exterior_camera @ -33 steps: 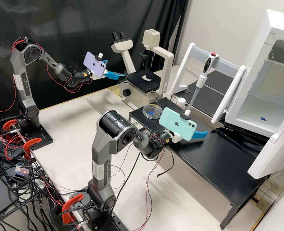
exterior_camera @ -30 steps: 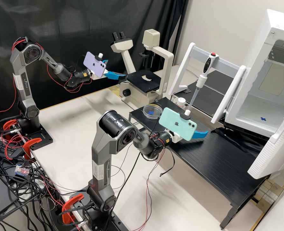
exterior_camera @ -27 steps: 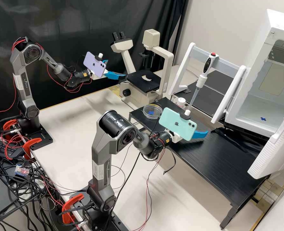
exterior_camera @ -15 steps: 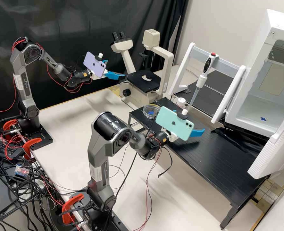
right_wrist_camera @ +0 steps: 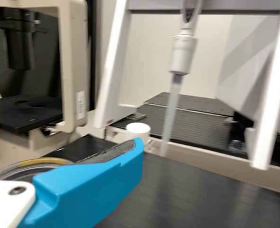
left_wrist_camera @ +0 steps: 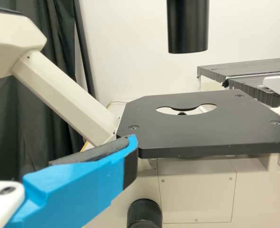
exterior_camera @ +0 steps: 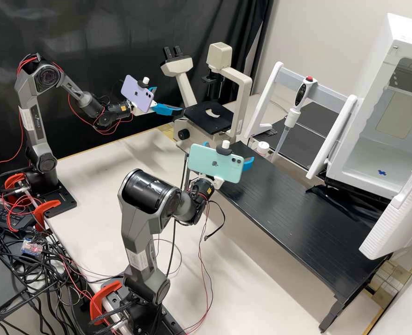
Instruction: Move the petri dish to the incubator
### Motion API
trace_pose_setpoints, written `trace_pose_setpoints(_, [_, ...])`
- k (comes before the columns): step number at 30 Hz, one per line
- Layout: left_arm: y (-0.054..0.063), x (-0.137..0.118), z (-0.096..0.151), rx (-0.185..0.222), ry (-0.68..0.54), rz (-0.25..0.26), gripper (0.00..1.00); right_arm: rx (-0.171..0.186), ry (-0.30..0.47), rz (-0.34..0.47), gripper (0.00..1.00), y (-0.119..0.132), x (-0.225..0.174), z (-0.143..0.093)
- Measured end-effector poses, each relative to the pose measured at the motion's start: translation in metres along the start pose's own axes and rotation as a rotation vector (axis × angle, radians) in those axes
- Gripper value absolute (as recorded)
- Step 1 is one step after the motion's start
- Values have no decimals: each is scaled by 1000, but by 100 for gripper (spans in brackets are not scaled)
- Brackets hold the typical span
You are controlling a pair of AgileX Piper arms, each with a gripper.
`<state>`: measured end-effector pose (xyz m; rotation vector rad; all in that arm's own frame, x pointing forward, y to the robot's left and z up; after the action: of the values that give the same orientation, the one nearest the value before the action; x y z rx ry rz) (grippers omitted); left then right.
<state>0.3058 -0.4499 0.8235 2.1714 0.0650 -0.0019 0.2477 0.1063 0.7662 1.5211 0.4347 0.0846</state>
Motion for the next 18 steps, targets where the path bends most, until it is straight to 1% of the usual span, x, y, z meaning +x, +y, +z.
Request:
trace_pose_setpoints(13, [0,0,0,0,0,0,100,4,-54,-67,100,-18,7,15])
trace_pose_setpoints(18, [0,0,0,0,0,0,100,5,-60,-94,100,-25,9,17])
